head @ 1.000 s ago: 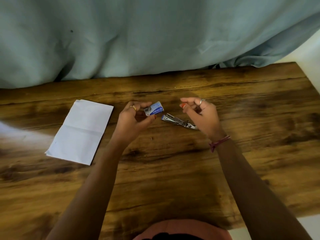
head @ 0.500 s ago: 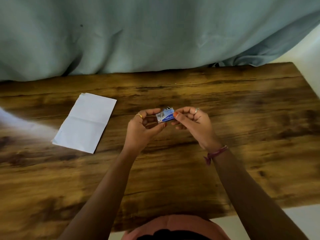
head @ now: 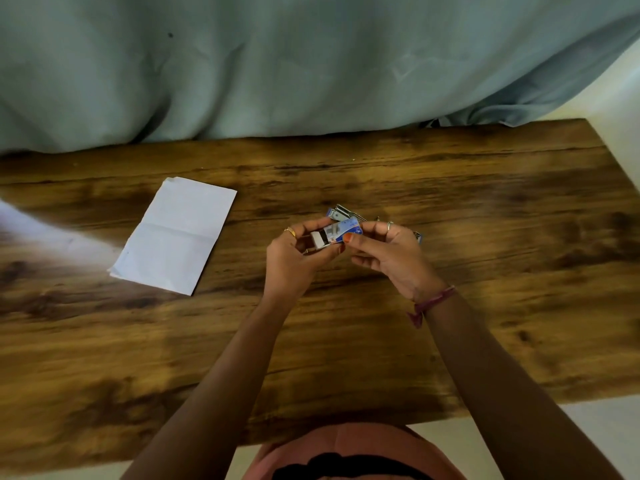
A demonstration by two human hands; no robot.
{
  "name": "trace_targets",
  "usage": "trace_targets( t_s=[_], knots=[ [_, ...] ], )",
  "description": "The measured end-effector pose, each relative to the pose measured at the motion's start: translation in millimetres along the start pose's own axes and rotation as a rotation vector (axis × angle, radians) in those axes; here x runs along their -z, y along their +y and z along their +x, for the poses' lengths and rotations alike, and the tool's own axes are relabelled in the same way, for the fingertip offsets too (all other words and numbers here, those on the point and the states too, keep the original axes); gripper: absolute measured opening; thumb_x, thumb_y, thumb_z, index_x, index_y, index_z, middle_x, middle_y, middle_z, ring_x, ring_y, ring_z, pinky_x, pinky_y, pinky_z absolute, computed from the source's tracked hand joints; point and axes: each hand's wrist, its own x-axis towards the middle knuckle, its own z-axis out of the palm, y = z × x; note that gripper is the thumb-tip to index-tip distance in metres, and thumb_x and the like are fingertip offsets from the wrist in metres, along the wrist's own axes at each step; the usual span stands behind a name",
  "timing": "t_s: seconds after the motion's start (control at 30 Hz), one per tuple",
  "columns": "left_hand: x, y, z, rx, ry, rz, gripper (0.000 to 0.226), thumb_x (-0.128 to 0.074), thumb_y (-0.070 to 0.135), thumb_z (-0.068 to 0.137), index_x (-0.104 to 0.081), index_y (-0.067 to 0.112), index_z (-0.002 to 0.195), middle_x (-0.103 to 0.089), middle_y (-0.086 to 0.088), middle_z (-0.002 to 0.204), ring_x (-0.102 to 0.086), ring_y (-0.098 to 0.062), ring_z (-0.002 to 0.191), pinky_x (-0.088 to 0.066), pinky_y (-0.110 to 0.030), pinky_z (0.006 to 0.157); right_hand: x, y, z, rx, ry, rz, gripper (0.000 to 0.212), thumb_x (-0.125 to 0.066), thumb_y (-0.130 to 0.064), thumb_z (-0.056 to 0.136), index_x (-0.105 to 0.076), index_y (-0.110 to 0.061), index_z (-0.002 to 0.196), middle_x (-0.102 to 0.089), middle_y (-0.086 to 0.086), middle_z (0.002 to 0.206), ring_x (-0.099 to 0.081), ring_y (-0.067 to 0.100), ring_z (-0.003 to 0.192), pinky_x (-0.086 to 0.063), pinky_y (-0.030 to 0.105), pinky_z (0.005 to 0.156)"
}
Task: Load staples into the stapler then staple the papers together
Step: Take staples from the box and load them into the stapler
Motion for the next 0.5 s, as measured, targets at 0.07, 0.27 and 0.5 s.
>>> trace_targets(
  t_s=[0.07, 0.27, 0.5],
  knots=[
    [0.0, -2.1, -1.5, 0.011, 0.0, -0.022, 0.042, -0.081, 0.013, 0.074, -0.066, 0.022, 0.112, -0.073, 0.004, 0.106, -0.07, -0.009, 0.096, -0.059, -0.03, 0.08, -0.8, 1.6, -0.6, -0.004, 0.008, 0.011, 0.021, -0.074, -0.01, 0.076, -0.069, -0.014, 0.096, -0.073, 0.003, 0.087, -0.069, 0.01, 0.078, -0.058, 0.027, 0.072],
    [2.8, -4.2, -4.0, 0.064, -0.052, -0.106, 0.045, -0.078, 0.006, 0.076, -0.063, 0.027, 0.113, -0.074, 0.004, 0.106, -0.07, -0.011, 0.097, -0.056, -0.019, 0.074, 1.1, 4.0, -2.0, -0.001, 0.015, 0.109, 0.029, -0.076, -0.016, 0.065, -0.071, -0.013, 0.093, -0.073, 0.0, 0.079, -0.068, 0.008, 0.073, -0.057, 0.024, 0.067],
    [7.6, -12.3, -7.0, 0.099, -0.033, -0.06, 0.039, -0.08, 0.009, 0.075, -0.068, 0.022, 0.109, -0.076, 0.006, 0.097, -0.072, -0.011, 0.091, -0.056, -0.019, 0.069, 3.1, 4.9, 1.0, -0.038, 0.058, 0.148, 0.017, -0.069, -0.004, 0.077, -0.07, -0.006, 0.093, -0.074, 0.008, 0.085, -0.07, 0.015, 0.079, -0.057, 0.024, 0.068]
  ],
)
